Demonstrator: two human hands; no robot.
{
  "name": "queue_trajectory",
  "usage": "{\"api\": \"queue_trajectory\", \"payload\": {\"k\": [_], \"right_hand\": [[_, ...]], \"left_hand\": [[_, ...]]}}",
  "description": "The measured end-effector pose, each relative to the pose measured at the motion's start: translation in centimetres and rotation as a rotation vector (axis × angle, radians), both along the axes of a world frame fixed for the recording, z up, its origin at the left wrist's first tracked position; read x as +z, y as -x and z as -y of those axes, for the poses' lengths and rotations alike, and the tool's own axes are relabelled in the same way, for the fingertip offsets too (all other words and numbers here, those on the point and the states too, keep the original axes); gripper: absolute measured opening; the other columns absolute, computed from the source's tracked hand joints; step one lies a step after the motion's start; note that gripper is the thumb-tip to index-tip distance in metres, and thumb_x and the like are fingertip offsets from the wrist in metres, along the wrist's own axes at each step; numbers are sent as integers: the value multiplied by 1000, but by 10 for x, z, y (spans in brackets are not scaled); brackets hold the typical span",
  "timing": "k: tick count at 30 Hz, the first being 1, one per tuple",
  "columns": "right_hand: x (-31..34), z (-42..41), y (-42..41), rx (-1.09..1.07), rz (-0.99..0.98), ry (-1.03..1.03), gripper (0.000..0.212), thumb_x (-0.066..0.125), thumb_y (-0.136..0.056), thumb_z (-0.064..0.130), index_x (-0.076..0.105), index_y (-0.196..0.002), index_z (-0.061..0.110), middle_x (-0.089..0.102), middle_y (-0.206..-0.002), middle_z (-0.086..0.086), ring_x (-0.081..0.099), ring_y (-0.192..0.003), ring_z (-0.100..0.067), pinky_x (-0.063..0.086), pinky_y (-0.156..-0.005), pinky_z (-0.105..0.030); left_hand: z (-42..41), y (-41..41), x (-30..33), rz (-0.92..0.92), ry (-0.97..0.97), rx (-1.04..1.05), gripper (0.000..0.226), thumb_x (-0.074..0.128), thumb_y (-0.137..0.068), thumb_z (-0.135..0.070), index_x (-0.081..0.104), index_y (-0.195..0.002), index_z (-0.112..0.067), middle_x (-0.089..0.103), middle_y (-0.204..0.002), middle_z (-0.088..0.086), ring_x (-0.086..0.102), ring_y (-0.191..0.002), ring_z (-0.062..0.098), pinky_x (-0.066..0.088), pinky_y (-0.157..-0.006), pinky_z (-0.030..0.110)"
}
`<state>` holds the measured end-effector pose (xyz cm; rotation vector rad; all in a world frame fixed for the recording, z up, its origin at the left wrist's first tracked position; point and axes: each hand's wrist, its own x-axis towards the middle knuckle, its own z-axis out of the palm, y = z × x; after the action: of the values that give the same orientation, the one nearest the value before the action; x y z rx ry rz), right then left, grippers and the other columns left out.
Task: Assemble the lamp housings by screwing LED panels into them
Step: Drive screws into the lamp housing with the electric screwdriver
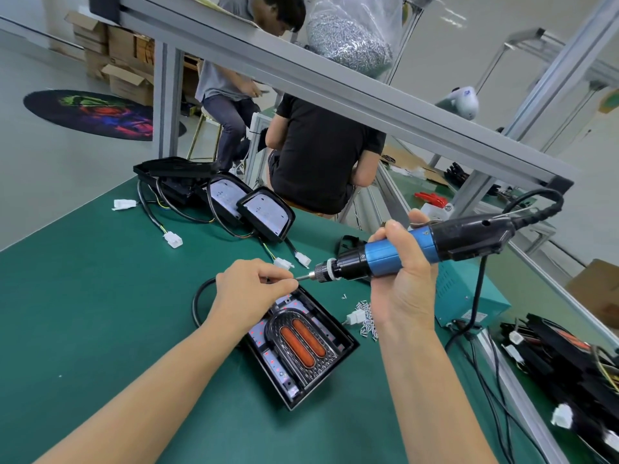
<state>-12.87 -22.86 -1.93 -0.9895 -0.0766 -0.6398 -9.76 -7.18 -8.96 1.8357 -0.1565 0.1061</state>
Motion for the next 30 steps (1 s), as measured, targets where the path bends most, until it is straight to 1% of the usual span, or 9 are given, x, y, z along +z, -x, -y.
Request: {"api": "queue_trajectory", "payload": {"k": [4, 7, 11, 13, 15, 19, 24, 27, 30], "right_hand": [[1, 0, 2, -6, 2, -5, 32, 59, -86, -8, 55, -100, 21, 56, -68, 6, 54, -64, -12, 49, -72, -25], [2, 1, 5, 10, 7, -41, 32, 59, -85, -8, 56, -99, 21, 60, -68, 9, 55, -64, -11, 51, -72, -24], [3, 3, 5, 25, 5, -153, 31, 62, -84, -6, 58, -99, 21, 61, -81, 6, 57, -64, -12, 52, -70, -24], [4, 4, 5, 31, 7, -202, 31, 62, -84, -6, 58, -99, 20, 57, -85, 4, 56, -63, -12, 53, -69, -24], [5, 4, 4, 40, 6, -239, 29, 62, -84, -6, 59, -97, 21, 57, -79, 4, 56, -62, -11, 53, -70, -24], [6, 5, 4, 63, -2, -309, 28, 61, -85, -6, 61, -92, 22, 57, -78, 4, 57, -60, -11, 53, -71, -25], [6, 3, 3, 68, -6, -377, 27, 60, -85, -4, 60, -91, 22, 58, -72, 4, 58, -59, -10, 53, -74, -26], [7, 4, 4, 66, 3, -399, 27, 60, -86, -4, 61, -90, 23, 59, -75, 4, 58, -61, -11, 52, -77, -28], [8, 6, 4, 63, 10, -395, 28, 59, -86, -5, 61, -89, 23, 59, -74, 4, 58, -61, -11, 52, -78, -28]], "left_hand": [[-1, -1, -4, -12, 71, -24, 21, 77, -76, -18, 73, -66, -37, 68, -65, -14, 56, -58, 0, 48, -73, 29], [-2, -2, -7, -71, 179, -43, 23, 74, -79, -11, 74, -71, -33, 73, -73, -10, 62, -67, 0, 48, -72, 20], [-6, -3, -7, -180, 389, -88, 21, 74, -79, -6, 77, -72, -26, 75, -82, 0, 65, -83, 9, 48, -82, 20], [-8, -3, -5, -221, 481, -134, 19, 72, -78, -4, 78, -74, -21, 75, -82, 4, 67, -81, 7, 46, -86, 22], [-9, -3, -4, -256, 552, -179, 18, 69, -80, -2, 77, -77, -18, 75, -83, 7, 68, -79, 7, 45, -89, 24], [-9, -2, -1, -281, 580, -192, 14, 66, -82, -5, 75, -85, -15, 75, -82, 3, 61, -66, -1, 39, -72, 19], [-6, -1, -1, -328, 601, -199, 11, 65, -84, -11, 74, -89, -15, 73, -79, -3, 48, -70, 9, 32, -68, 26], [-7, -4, -1, -389, 739, -186, 10, 64, -83, -7, 72, -88, -11, 68, -69, -3, 46, -65, 9, 32, -63, 23], [-10, -6, 0, -441, 879, -207, 15, 66, -73, -6, 69, -87, -9, 68, -68, 0, 49, -62, 9, 36, -63, 23]]}}
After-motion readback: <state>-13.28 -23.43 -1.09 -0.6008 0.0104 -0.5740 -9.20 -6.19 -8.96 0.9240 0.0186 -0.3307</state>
